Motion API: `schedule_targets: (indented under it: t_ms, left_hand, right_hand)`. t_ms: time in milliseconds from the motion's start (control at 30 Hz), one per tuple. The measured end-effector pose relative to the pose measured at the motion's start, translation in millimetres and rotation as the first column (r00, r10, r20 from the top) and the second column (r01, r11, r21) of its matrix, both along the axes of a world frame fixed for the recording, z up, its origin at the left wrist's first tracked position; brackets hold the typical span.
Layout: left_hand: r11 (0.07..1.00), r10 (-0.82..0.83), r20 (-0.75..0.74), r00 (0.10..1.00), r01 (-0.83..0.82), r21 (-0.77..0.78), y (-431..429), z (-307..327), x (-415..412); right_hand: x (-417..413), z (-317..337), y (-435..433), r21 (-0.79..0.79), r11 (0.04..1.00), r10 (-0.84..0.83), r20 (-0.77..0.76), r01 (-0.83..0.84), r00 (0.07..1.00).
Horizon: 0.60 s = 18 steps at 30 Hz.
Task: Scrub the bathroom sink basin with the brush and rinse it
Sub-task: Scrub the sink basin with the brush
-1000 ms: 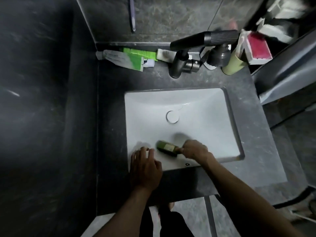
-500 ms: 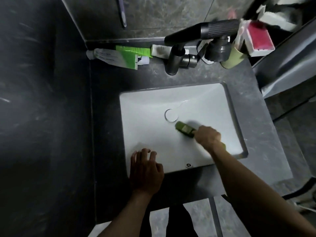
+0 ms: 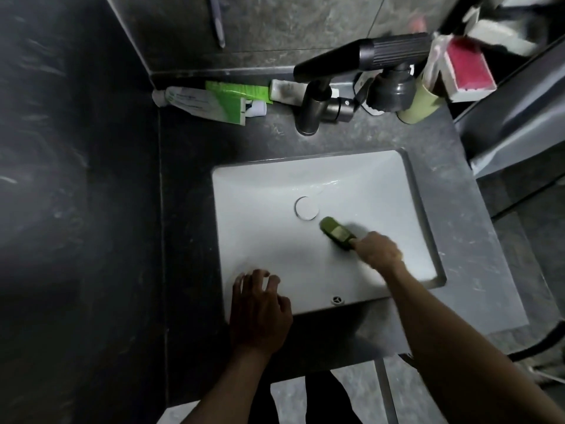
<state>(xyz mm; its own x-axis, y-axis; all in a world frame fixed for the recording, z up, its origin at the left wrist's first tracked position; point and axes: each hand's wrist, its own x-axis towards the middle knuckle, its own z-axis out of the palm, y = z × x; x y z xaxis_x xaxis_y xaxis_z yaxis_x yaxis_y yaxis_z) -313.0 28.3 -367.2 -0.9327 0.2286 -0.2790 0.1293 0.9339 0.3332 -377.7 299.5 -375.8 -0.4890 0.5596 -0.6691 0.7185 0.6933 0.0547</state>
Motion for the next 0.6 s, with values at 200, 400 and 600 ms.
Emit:
schedule_targets:
  t_ms: [200,400,600]
  left_hand:
    - [1.000,0.003,0.007,1.000,-0.003,0.014,0,1,1]
    - [1.000,-0.009,0.038,0.999,0.009,-0.022,-2,-2,1]
    - [1.000,0.008,-0.015,1.000,-0.008,0.007,0,-3,2]
  right_hand:
    - [-26,-9,-55,-0.104,0.982,0.147,-0.081,-0.155,0.986]
    - [-36,-6,-75,-0.194,0.965,0.156,-0.122,-0.178,0.980]
    - [-4,12,30,-0.055,0.995,0.089,0.015,-0.089,0.996]
